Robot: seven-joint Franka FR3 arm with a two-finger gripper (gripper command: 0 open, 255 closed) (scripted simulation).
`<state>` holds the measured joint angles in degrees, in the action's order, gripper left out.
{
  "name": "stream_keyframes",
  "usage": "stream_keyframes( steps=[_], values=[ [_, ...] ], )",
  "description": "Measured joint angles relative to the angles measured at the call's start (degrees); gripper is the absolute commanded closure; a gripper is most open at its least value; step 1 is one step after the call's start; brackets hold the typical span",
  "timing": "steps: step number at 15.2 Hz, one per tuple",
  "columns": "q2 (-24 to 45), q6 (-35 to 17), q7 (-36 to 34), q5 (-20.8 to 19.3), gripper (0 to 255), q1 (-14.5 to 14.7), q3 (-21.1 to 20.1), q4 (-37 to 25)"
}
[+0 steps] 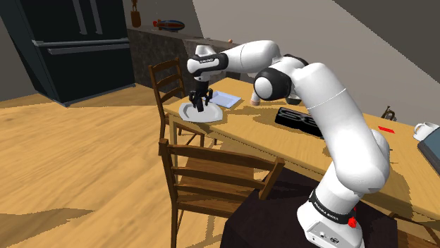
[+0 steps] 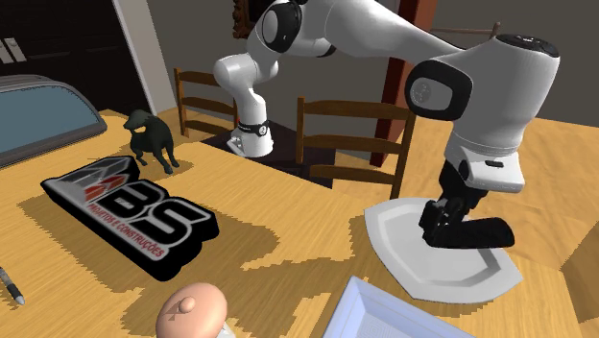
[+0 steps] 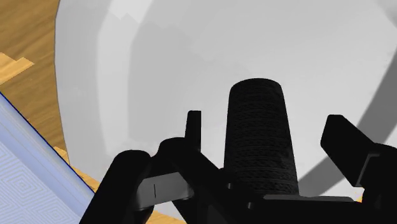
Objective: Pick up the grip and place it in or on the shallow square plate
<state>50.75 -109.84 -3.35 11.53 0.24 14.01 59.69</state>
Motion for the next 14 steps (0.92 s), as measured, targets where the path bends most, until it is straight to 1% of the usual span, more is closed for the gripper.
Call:
stream_keyframes(
  steps=[4, 9, 14],
  values=[
    [0.25, 0.12, 0.02, 0.01, 0, -0.06, -0.02, -0.13],
    [-1.35, 5.41, -0.26, -0.36, 0, -0.45, 0.24, -3.98],
    [-1.23, 6.24, -0.37, -0.4, 0, -0.51, 0.24, -4.84]
  ],
)
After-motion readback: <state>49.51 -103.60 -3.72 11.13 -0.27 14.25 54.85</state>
